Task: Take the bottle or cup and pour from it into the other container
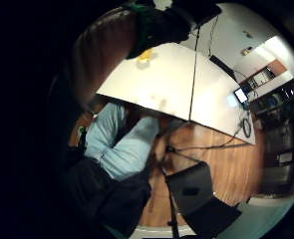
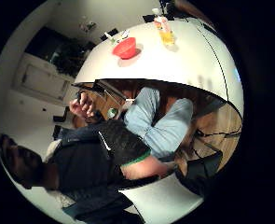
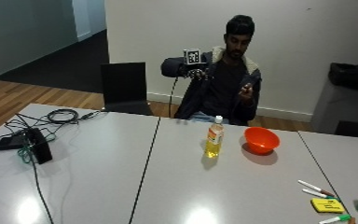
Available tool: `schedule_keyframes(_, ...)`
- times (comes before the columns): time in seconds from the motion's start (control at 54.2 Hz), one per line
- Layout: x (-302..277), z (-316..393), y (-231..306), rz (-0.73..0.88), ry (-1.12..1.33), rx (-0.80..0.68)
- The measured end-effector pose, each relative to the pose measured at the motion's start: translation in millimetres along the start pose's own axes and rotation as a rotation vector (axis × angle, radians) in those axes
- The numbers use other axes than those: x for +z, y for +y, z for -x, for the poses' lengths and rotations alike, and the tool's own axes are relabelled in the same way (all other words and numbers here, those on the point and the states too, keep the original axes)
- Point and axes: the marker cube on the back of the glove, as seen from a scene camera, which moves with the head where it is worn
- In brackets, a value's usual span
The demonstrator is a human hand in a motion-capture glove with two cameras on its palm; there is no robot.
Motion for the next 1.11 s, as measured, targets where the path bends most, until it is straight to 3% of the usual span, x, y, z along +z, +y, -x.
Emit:
schedule_keyframes(0.074, 2.4, 12.4, 5.6, -0.071, 0.017, 0.278)
schedule_keyframes(0.185, -1.8, 6.6, 16.7, 0.042, 0.021, -0.011)
schedule_keyframes(0.369, -4.8, -11.2, -19.7, 0.039, 0.027, -0.087)
schedule_keyframes(0.498, -2.1, -15.5, -7.0, 0.039, 0.005, 0.082)
schedule_keyframes(0.646, 12.1, -37.9, -44.3, -0.075, -0.018, 0.219)
schedule_keyframes(0.738, 17.0, -51.7, -59.0, 0.030, -0.060, 0.199)
schedule_keyframes(0.812, 33.6, -60.9, -93.0, -0.126, -0.085, 0.361)
schedule_keyframes(0.886, 49.6, -81.1, -118.4, -0.207, -0.121, 0.196)
schedule_keyframes(0.923, 58.0, -88.8, -120.7, -0.169, -0.153, 0.106)
schedule_keyframes(1.015, 82.5, -94.8, -128.8, -0.076, -0.246, 0.220)
schedule_keyframes(1.107, 109.0, -107.9, -151.1, -0.115, -0.295, 0.096)
